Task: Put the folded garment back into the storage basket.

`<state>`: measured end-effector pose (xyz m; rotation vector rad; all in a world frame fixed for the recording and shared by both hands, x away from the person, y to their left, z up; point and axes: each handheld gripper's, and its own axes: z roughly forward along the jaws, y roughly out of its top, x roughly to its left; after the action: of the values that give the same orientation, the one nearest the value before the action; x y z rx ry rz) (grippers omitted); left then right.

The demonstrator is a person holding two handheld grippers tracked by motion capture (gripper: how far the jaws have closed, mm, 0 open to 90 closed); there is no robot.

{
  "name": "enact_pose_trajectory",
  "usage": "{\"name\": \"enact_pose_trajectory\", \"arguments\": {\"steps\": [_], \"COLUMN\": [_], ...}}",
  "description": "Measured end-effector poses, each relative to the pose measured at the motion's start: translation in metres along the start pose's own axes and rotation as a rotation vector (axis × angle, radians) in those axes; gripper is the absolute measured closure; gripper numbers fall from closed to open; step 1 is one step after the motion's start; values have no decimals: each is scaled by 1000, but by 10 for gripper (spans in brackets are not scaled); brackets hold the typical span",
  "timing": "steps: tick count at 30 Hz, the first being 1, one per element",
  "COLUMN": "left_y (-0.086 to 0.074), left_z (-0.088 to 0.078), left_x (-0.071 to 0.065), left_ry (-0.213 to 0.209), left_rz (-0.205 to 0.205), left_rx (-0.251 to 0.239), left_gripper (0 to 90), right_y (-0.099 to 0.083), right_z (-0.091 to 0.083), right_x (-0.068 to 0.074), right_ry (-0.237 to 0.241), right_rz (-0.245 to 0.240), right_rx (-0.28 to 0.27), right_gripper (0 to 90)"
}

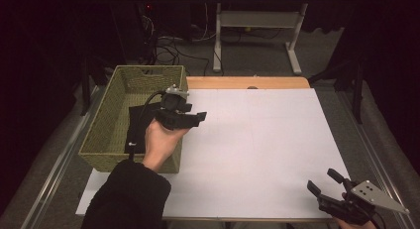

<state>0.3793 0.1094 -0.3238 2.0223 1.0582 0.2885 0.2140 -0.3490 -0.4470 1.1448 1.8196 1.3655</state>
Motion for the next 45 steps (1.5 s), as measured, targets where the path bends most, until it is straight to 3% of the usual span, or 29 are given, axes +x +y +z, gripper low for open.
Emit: {"name": "enact_pose_trajectory", "arguments": {"steps": [13, 26, 31, 37, 45], "left_y": [-12, -25, -28, -41, -53], "left_z": [14, 20, 19, 23, 24], "left_x": [-30, -47, -54, -61, -66], "left_ry": [-43, -69, -65, -89, -90], "left_rz": [54, 77, 89, 100, 125], "left_rx": [17, 18, -26, -10, 8], "left_gripper": [360, 359, 359, 359, 359], "right_y": [0, 0, 0, 0, 0], "right_z": [0, 0, -2, -2, -1], "right_x": [-1, -2, -1, -1, -1], "right_ry": [4, 7, -7, -8, -3], "right_rz": [9, 17, 6, 13, 8], "right_rx": [-2, -3, -10, -5, -1], "right_gripper": [192, 192, 193, 192, 192]}}
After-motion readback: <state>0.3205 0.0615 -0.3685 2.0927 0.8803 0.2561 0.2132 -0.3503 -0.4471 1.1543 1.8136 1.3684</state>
